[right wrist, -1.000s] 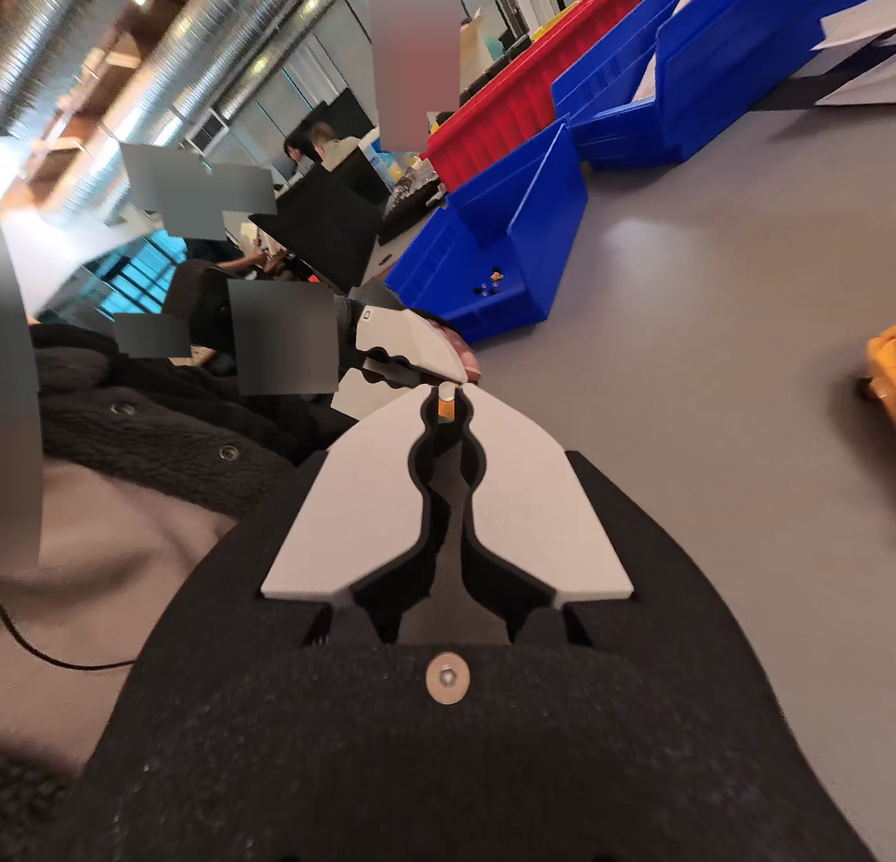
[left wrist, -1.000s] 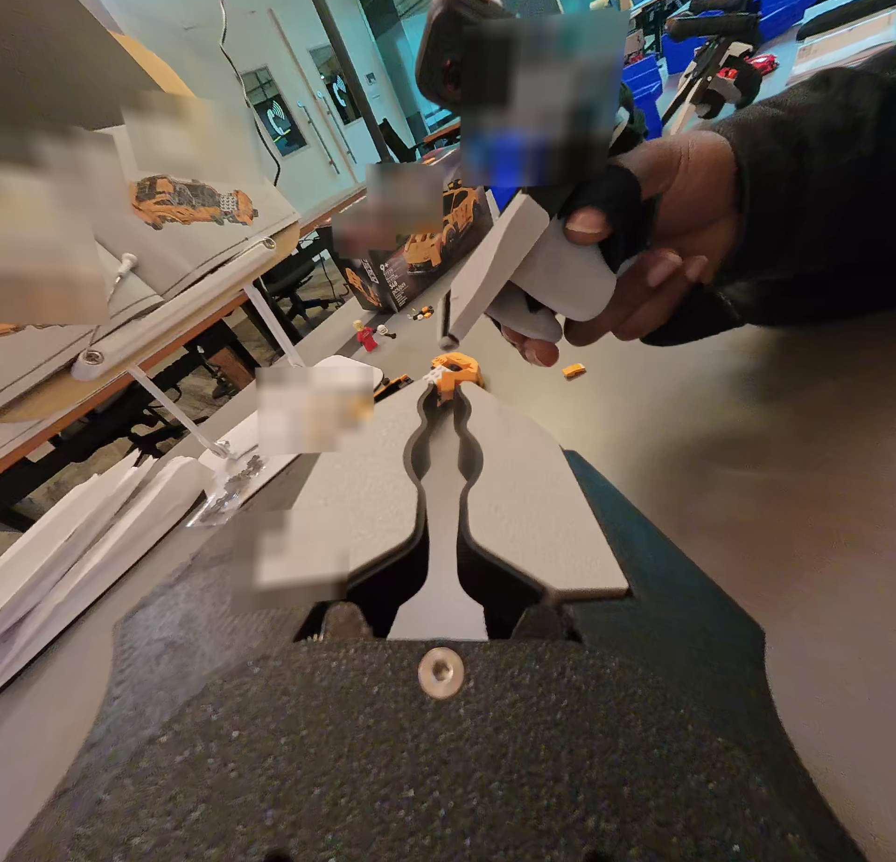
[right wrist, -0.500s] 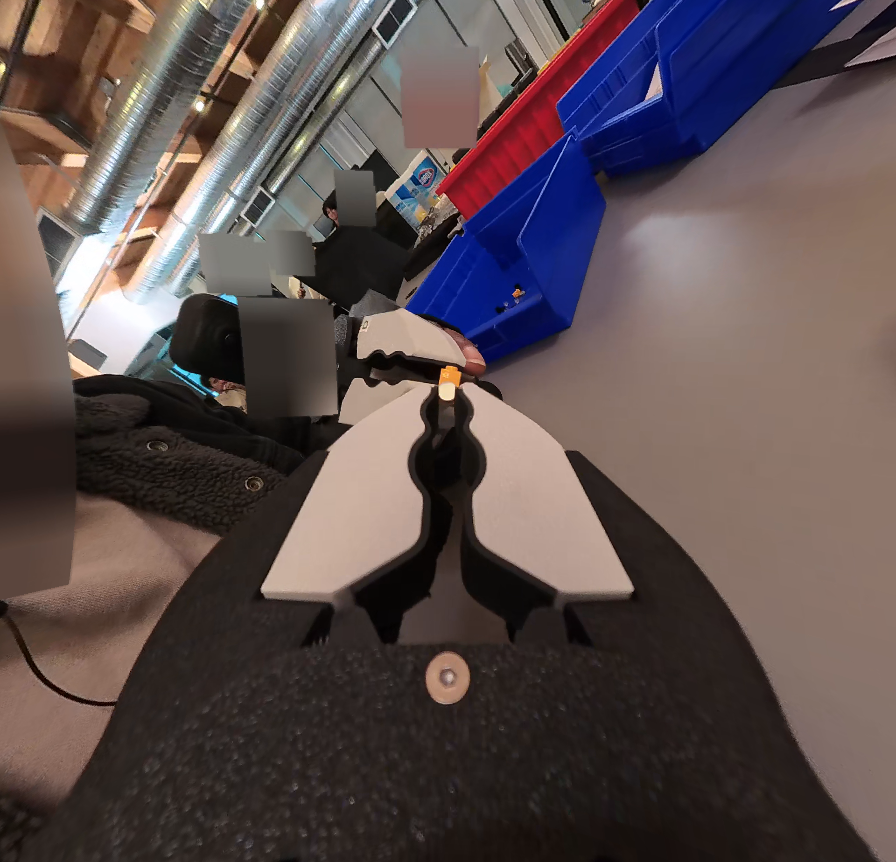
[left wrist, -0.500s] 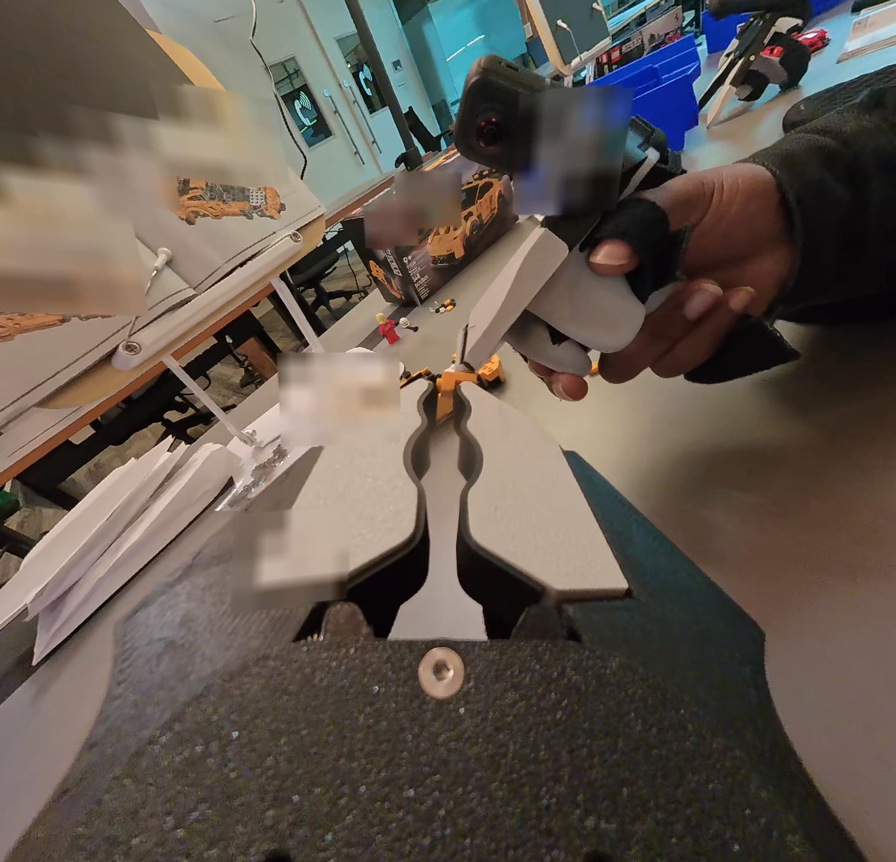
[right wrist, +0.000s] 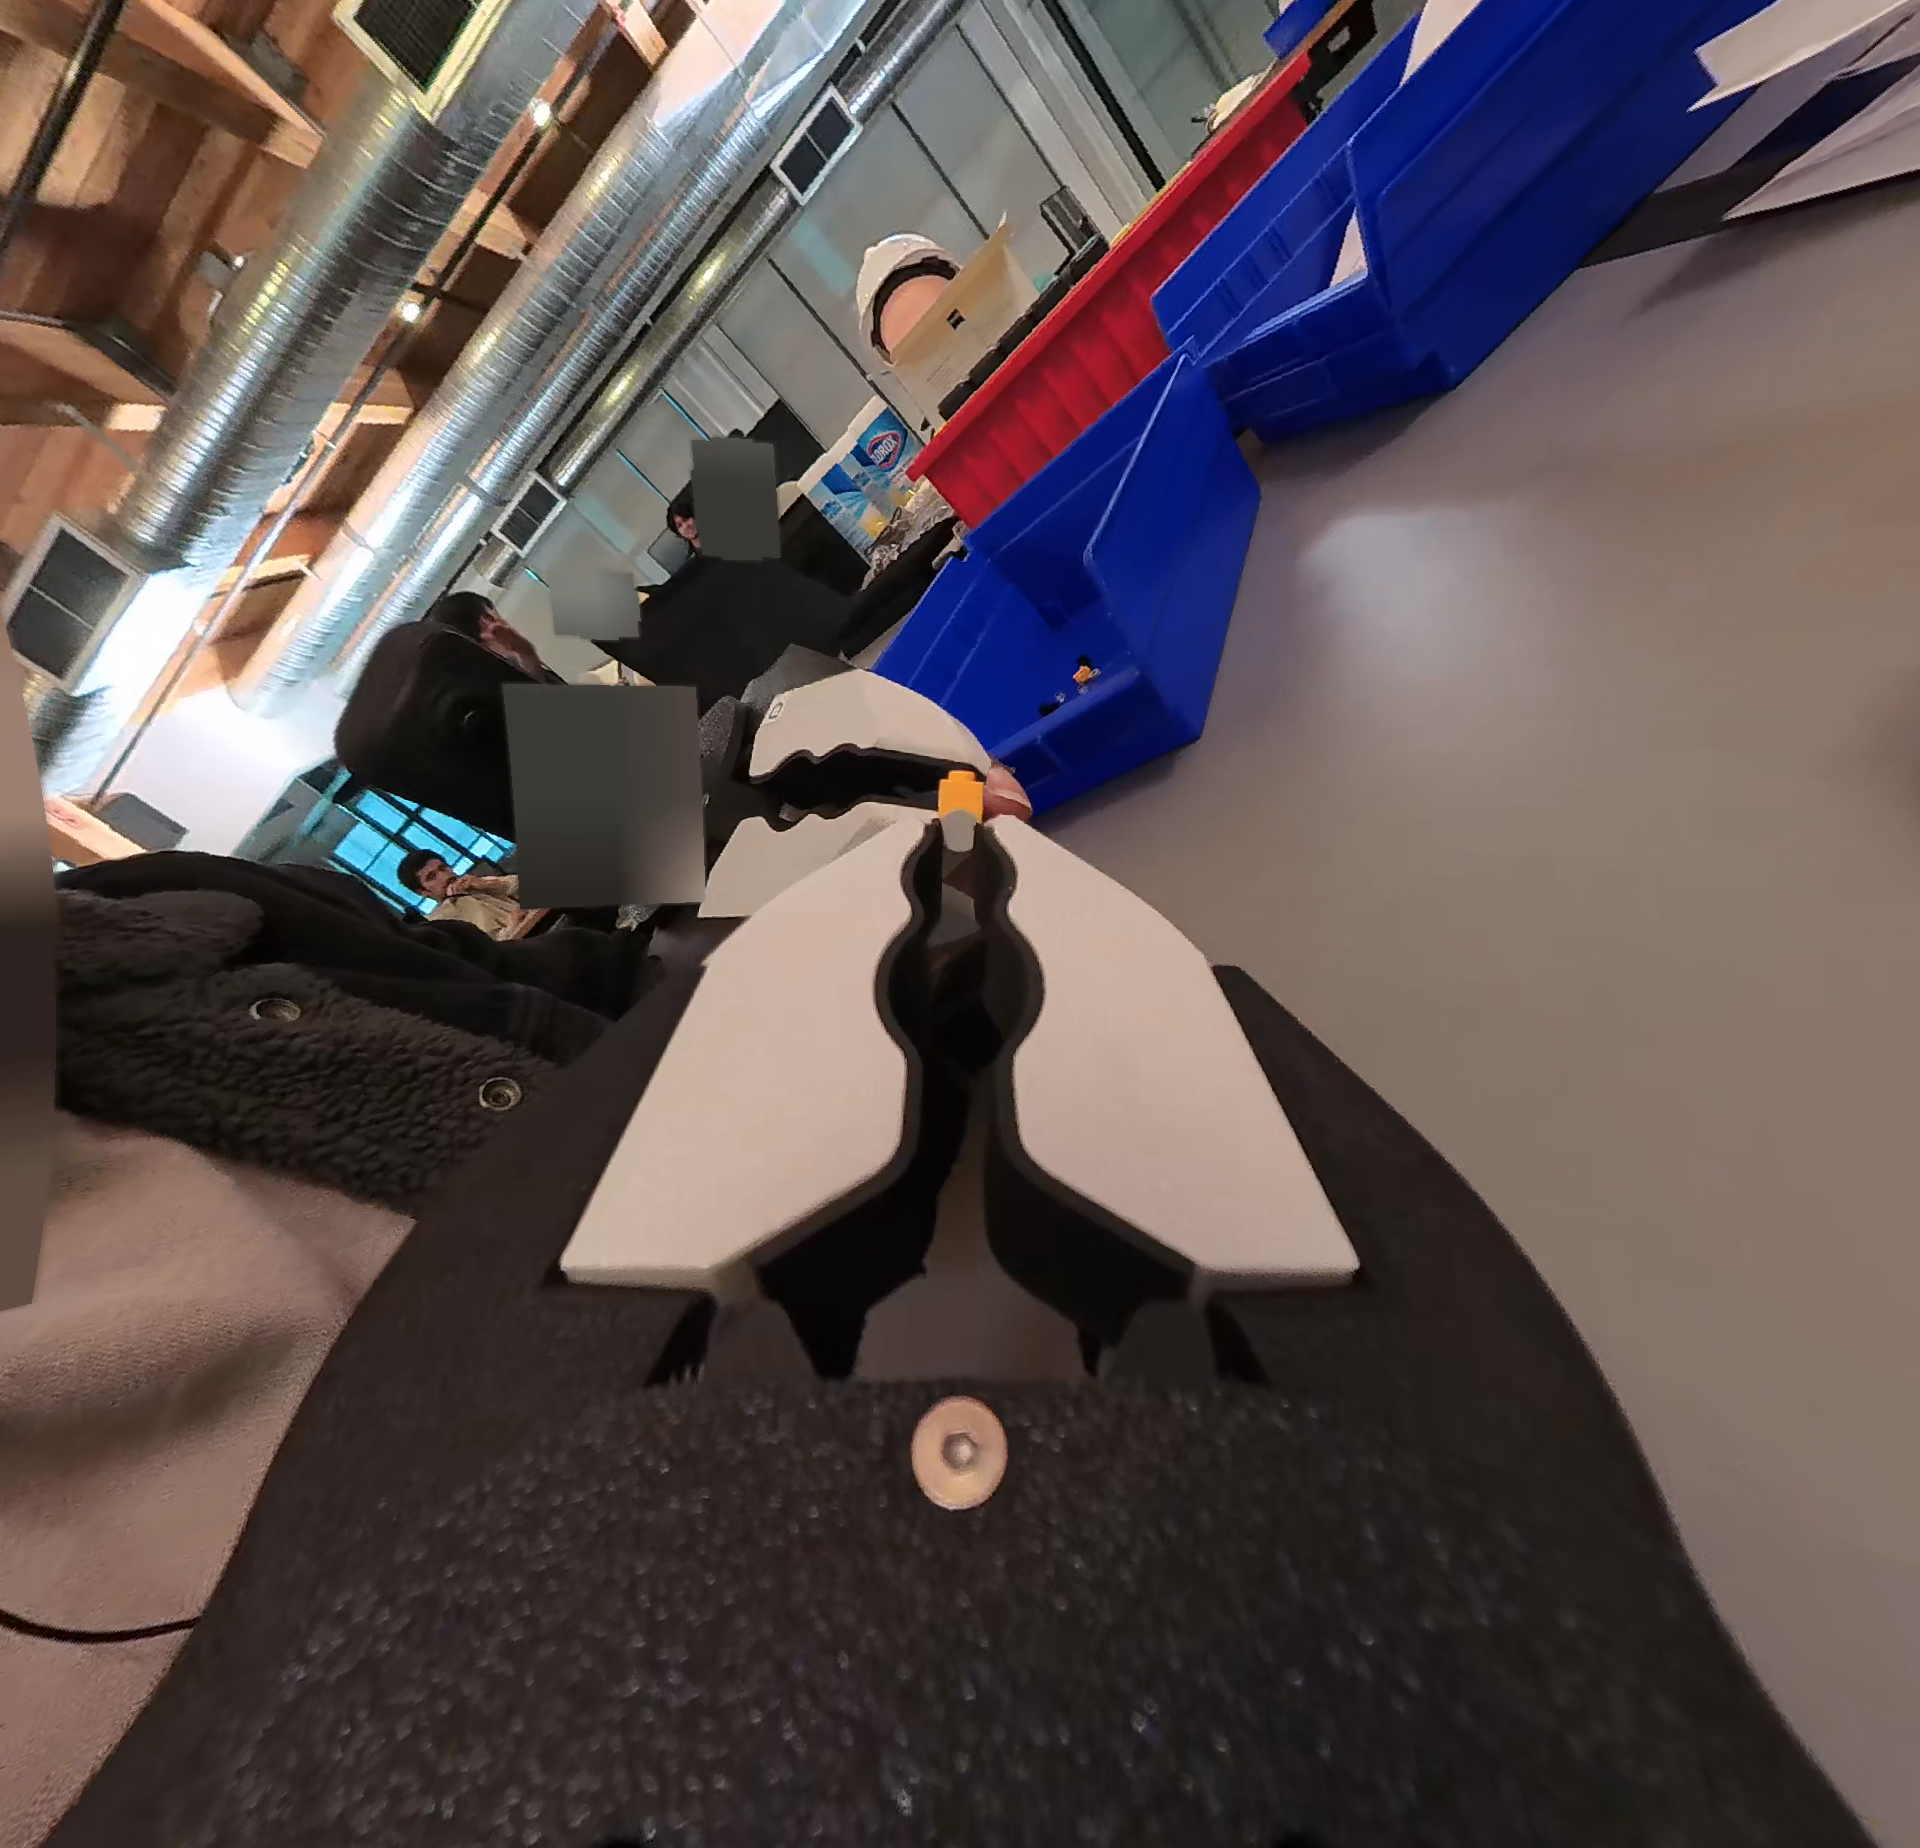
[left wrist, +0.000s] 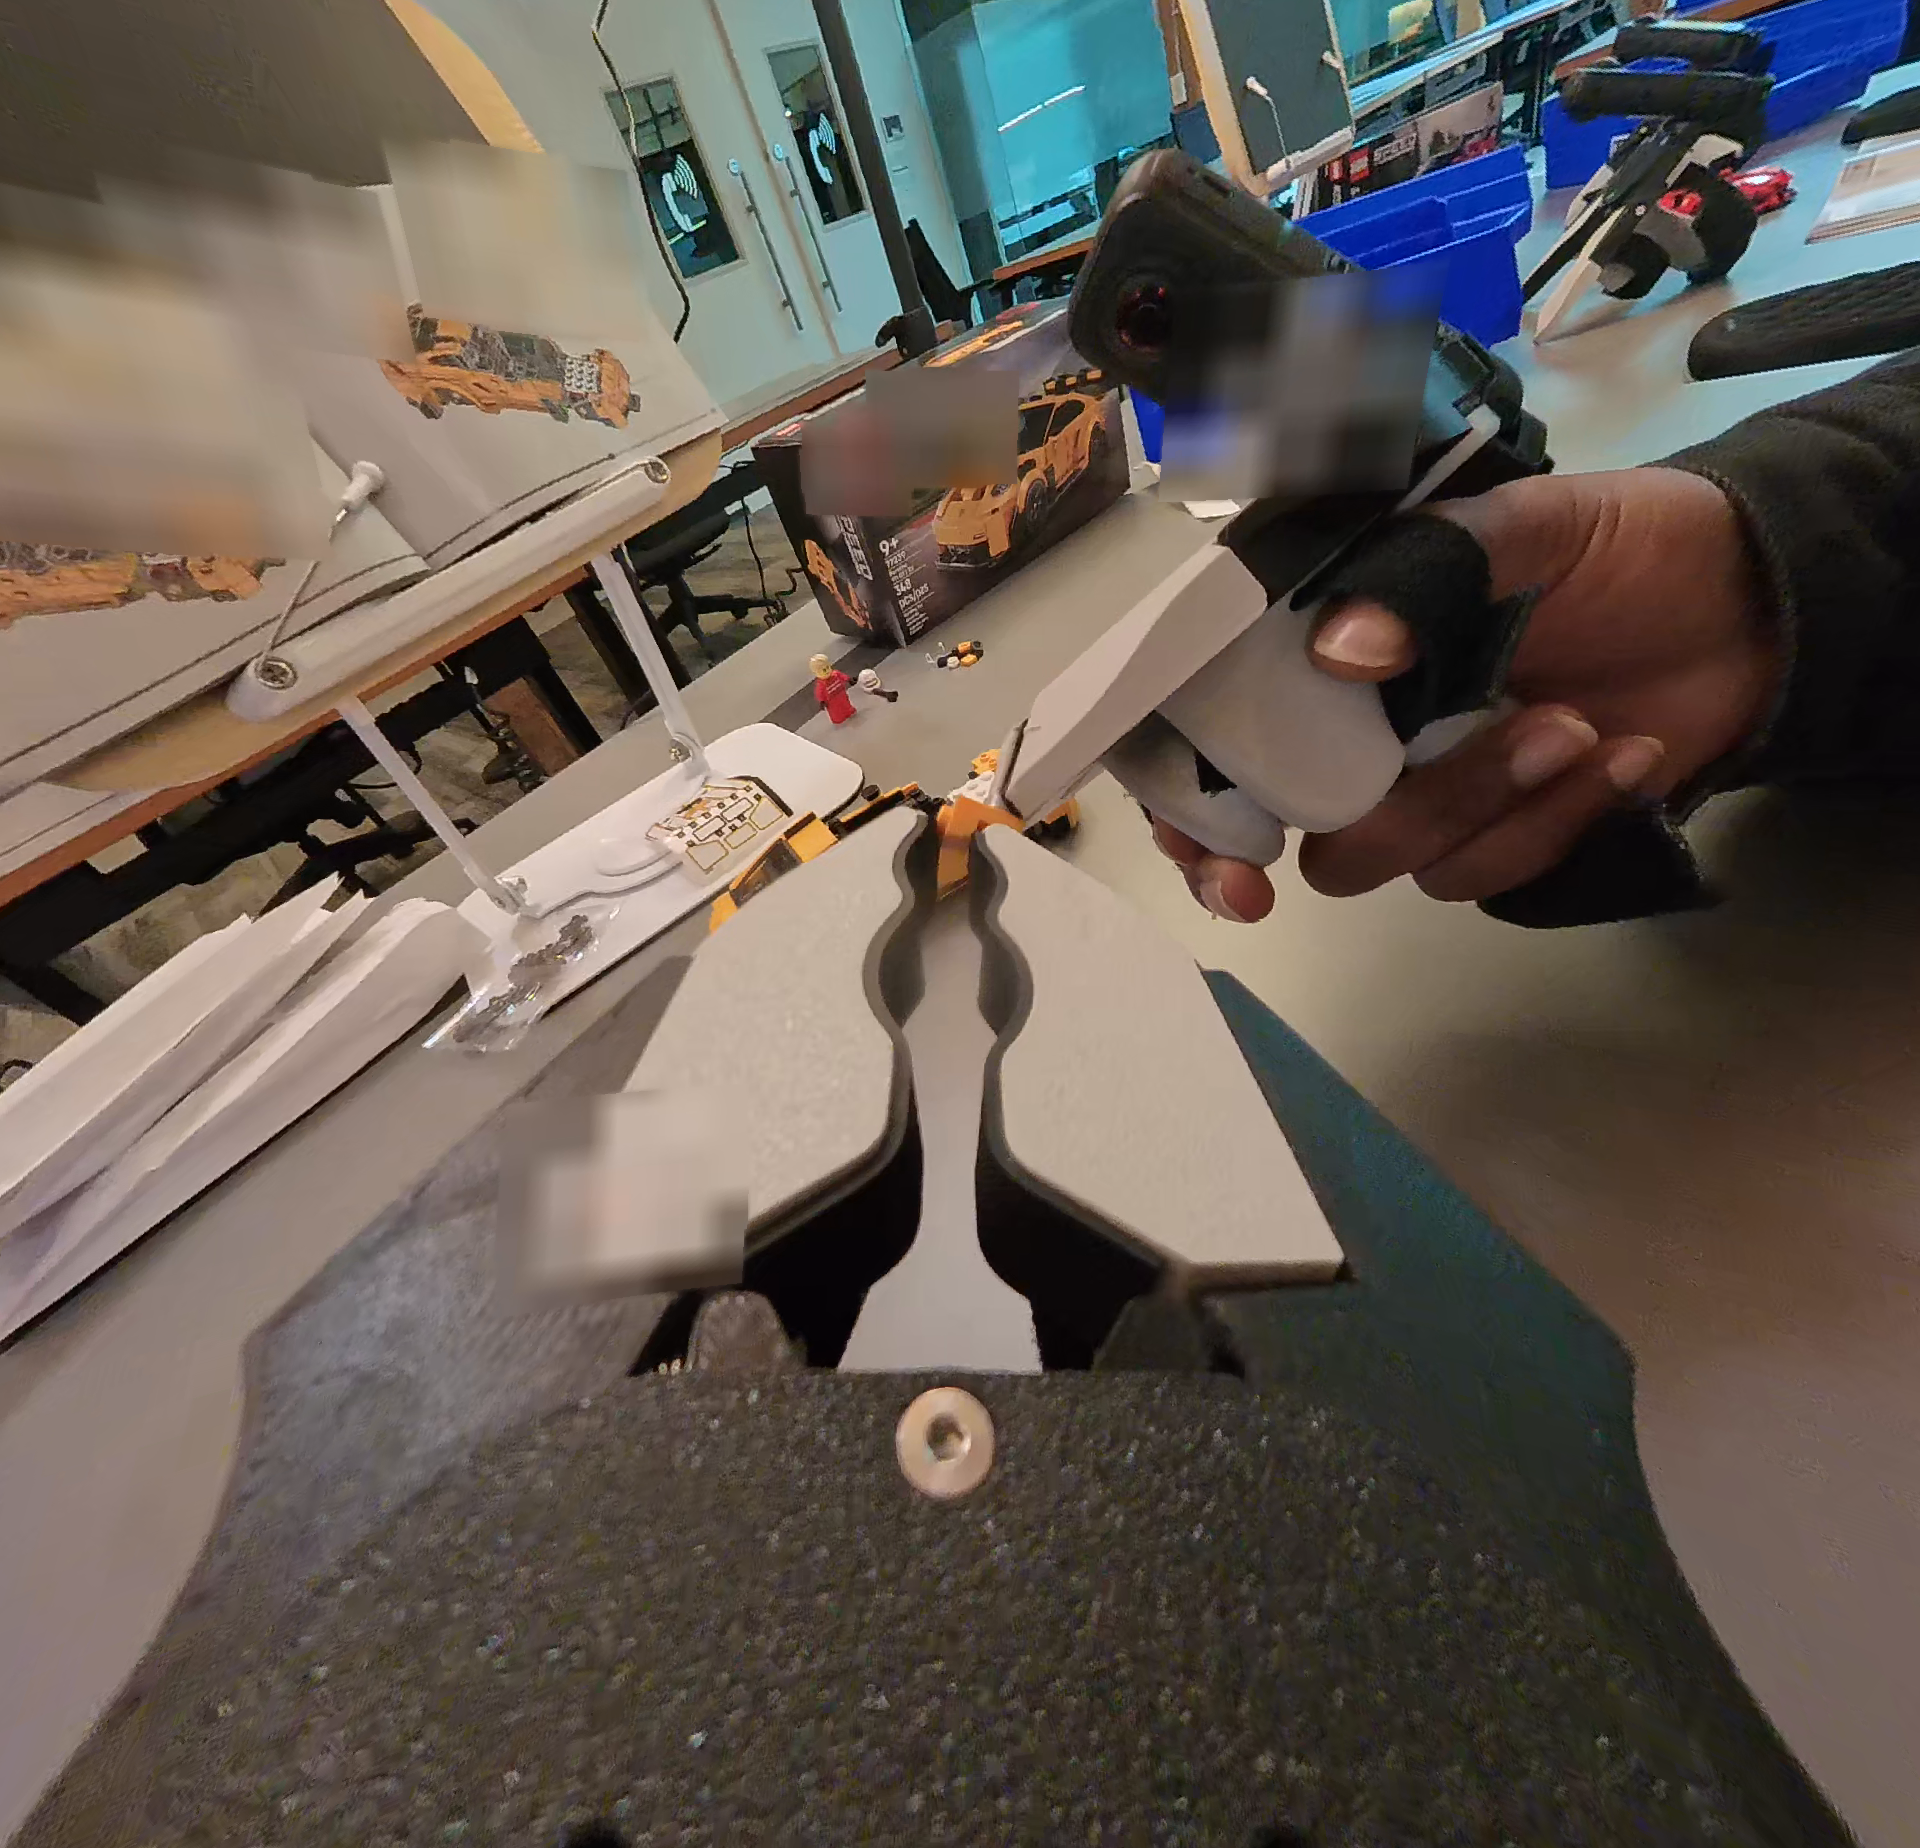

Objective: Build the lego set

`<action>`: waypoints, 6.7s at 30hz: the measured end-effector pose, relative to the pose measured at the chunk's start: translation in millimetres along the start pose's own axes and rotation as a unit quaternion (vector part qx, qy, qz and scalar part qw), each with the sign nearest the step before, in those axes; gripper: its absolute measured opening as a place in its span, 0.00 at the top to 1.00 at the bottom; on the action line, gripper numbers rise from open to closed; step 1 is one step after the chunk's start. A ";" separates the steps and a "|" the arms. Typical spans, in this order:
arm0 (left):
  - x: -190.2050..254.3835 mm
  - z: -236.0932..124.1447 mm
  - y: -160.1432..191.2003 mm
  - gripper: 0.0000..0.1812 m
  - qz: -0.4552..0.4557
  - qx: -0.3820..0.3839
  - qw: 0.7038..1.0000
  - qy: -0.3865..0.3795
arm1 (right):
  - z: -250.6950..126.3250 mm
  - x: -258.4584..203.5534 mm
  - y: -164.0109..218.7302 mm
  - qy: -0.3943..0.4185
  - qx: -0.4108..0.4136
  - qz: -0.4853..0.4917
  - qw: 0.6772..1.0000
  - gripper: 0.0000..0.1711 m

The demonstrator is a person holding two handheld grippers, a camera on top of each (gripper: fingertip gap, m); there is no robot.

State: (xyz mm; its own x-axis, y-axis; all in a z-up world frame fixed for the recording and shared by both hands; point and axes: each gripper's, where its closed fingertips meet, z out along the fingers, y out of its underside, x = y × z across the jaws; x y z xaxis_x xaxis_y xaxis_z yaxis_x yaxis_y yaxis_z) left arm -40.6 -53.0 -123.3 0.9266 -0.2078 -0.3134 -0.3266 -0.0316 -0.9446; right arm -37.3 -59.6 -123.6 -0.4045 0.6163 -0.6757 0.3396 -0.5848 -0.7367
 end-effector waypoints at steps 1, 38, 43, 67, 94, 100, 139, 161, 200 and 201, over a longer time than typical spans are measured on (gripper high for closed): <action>0.1 0.0 0.1 0.97 -0.001 0.000 1.000 0.001 | 0.1 0.0 0.3 0.001 -0.002 0.000 1.000 0.96; 11.5 5.5 4.6 0.97 0.011 0.007 0.999 0.047 | -1.9 -0.8 7.4 0.033 -0.055 -0.052 0.997 0.90; 12.3 5.6 5.8 0.97 0.019 0.004 0.999 0.047 | -3.3 0.9 8.5 0.031 -0.059 -0.039 0.997 0.93; 10.2 5.8 16.2 0.94 -0.106 -0.006 0.987 0.119 | -29.9 42.0 18.9 0.161 -0.183 -0.221 0.944 0.95; 59.7 14.5 68.6 0.92 -0.081 -0.141 0.958 0.235 | -41.9 62.9 79.0 0.075 -0.407 -0.380 0.827 0.95; 70.6 11.8 72.9 0.91 -0.058 -0.154 0.952 0.258 | -34.4 46.2 79.3 0.048 -0.391 -0.394 0.831 0.95; 61.7 12.6 61.9 0.96 -0.087 -0.132 0.956 0.248 | -76.0 51.1 5.1 0.126 -0.276 -0.386 0.871 0.93; 52.2 15.1 64.0 0.96 -0.099 -0.135 0.960 0.225 | -163.4 98.2 43.5 0.220 -0.424 -0.286 0.831 0.87; 61.4 12.2 85.6 0.96 -0.129 -0.207 0.937 0.249 | -113.2 84.8 66.2 0.163 -0.404 -0.317 0.842 0.96; 61.7 12.2 86.1 0.96 -0.129 -0.208 0.937 0.249 | -110.4 82.5 68.6 0.155 -0.404 -0.317 0.844 0.96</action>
State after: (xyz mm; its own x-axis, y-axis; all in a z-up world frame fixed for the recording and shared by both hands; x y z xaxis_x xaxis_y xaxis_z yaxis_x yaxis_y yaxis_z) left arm -9.2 -56.7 -225.2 0.8167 -0.5680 0.1017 -0.2447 -0.5004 -0.8305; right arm 46.4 9.3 -232.8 -0.5240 0.8515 -0.0205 0.6572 0.3889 -0.6456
